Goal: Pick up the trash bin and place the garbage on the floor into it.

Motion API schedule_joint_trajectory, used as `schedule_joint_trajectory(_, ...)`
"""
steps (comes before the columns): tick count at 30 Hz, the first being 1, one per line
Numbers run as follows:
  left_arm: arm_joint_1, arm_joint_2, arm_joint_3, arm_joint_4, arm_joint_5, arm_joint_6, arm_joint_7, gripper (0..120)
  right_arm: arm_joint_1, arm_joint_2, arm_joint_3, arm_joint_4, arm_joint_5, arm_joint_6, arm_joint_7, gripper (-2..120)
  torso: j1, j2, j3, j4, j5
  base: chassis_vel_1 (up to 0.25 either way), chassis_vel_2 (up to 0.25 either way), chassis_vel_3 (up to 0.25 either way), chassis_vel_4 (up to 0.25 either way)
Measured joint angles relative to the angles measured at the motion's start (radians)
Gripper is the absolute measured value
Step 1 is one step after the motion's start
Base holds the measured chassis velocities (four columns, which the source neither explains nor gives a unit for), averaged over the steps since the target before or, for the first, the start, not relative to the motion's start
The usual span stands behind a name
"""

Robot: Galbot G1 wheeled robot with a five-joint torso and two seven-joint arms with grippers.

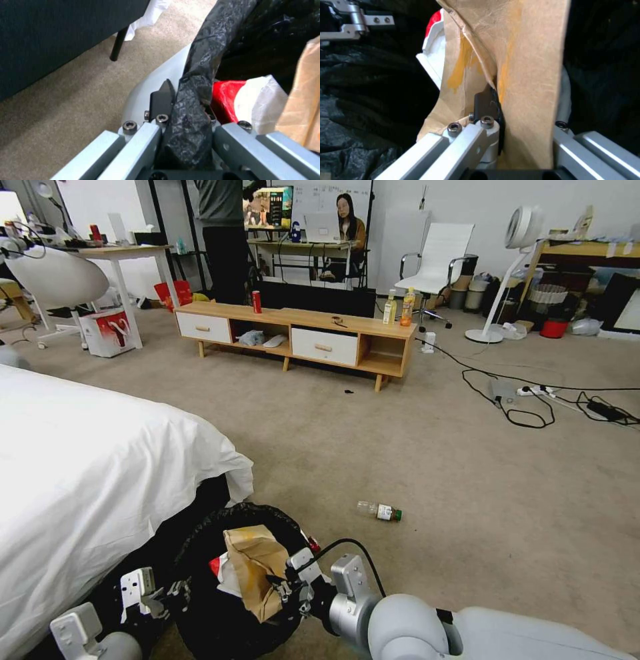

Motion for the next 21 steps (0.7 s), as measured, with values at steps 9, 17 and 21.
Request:
schedule_joint_trajectory(9, 0.000, -0.004, 0.000, 0.001, 0.011, 0.000, 0.010, 2, 0.005, 0.006, 0.013, 0.013, 0.011, -0.002, 0.019, 1, 0.000, 0.000, 0.000, 0.0000, 0.0000, 0.000, 0.000, 0.000, 0.000)
schedule_joint_trajectory(17, 0.005, -0.006, -0.002, 0.001, 0.018, 0.000, 0.018, 2, 0.017, 0.013, 0.028, 0.025, 0.013, -0.003, 0.029, 32, 0.000, 0.000, 0.000, 0.0001, 0.0000, 0.000, 0.000, 0.000, 0.000)
schedule_joint_trajectory(21, 0.004, -0.007, -0.002, 0.001, 0.019, 0.000, 0.018, 2, 0.016, 0.009, 0.031, 0.032, 0.013, -0.003, 0.029, 42, 0.000, 0.000, 0.000, 0.0000, 0.0000, 0.000, 0.000, 0.000, 0.000)
